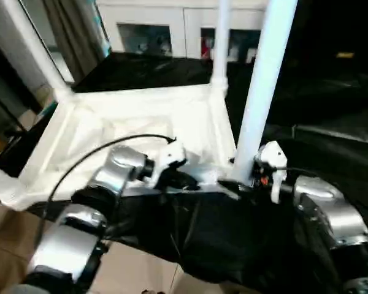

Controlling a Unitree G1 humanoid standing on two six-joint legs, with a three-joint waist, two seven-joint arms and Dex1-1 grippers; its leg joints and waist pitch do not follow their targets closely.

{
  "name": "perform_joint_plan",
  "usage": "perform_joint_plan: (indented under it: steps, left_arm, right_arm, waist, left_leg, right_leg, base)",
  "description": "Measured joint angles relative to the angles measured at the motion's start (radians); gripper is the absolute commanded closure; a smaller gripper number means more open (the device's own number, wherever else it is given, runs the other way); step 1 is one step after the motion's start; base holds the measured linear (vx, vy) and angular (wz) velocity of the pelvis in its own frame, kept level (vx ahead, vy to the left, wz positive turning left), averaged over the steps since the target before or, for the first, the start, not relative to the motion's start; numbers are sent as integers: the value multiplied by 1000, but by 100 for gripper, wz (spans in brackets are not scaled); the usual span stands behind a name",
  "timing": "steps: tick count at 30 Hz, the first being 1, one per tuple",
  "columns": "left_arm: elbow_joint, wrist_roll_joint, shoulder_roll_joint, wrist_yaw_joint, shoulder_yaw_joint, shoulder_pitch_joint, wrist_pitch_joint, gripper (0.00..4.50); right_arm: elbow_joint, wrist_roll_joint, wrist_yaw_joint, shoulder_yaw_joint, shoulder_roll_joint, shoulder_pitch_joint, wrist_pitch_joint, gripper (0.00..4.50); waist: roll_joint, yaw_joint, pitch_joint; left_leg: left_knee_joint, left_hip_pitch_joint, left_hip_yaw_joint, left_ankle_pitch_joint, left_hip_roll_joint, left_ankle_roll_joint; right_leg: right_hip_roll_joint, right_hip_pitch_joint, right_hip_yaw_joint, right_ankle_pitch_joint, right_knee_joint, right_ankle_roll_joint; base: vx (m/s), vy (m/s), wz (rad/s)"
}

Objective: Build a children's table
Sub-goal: Rotate leg to tighten

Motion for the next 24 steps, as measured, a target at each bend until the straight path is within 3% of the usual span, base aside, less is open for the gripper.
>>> perform_joint_plan:
  steps: [7, 12, 14, 15, 20, 24]
  left_arm:
    - [-14, -1, 16, -75, -20, 7, 5, 450]
    - [-16, -4, 16, -84, -26, 8, 6, 450]
    - [-16, -4, 14, -83, -29, 8, 5, 450]
    - [-16, -4, 12, -79, -28, 9, 5, 450]
    - [-5, 5, -14, 16, -16, 7, -4, 450]
    - [54, 24, -73, 203, 4, -20, 1, 450]
  right_arm:
    - [-10, 14, 105, 18, -60, 2, 12, 83]
    - [-17, 29, 122, 21, -66, 12, 22, 115]
    - [-21, 32, 117, 20, -64, 21, 24, 157]
    - [-25, 32, 106, 19, -57, 26, 26, 157]
    - [-28, 13, -38, -17, 20, 50, 21, 187]
    - [42, -29, -281, -82, 121, 18, 11, 199]
  waist:
    - [-2, 16, 2]
    - [-3, 16, 2]
    - [-3, 16, 2]
    - [-3, 17, 2]
    - [-3, 16, 1]
    - [-8, 7, 3]
  left_leg:
    - [8, 0, 2, 0, -1, -1]
    - [9, 1, 4, 1, -1, -1]
    - [9, 1, 4, 1, -1, -1]
    - [9, 1, 4, 1, -1, -1]
    - [11, 2, 4, 1, -2, -1]
    - [9, 13, 5, -2, -5, -7]
  right_leg:
    - [-2, 1, 4, 2, 5, -3]
    - [-3, 1, 5, 4, 5, -6]
    - [-3, 1, 5, 4, 5, -6]
    - [-3, 1, 5, 4, 5, -6]
    - [-4, 2, 5, 4, 9, -6]
    - [-6, 9, 9, 4, 10, -6]
  base:
    - [0, 0, 0]
    - [0, 0, 0]
    - [0, 0, 0]
    - [0, 0, 0]
    - [0, 0, 0]
    - [0, 0, 0]
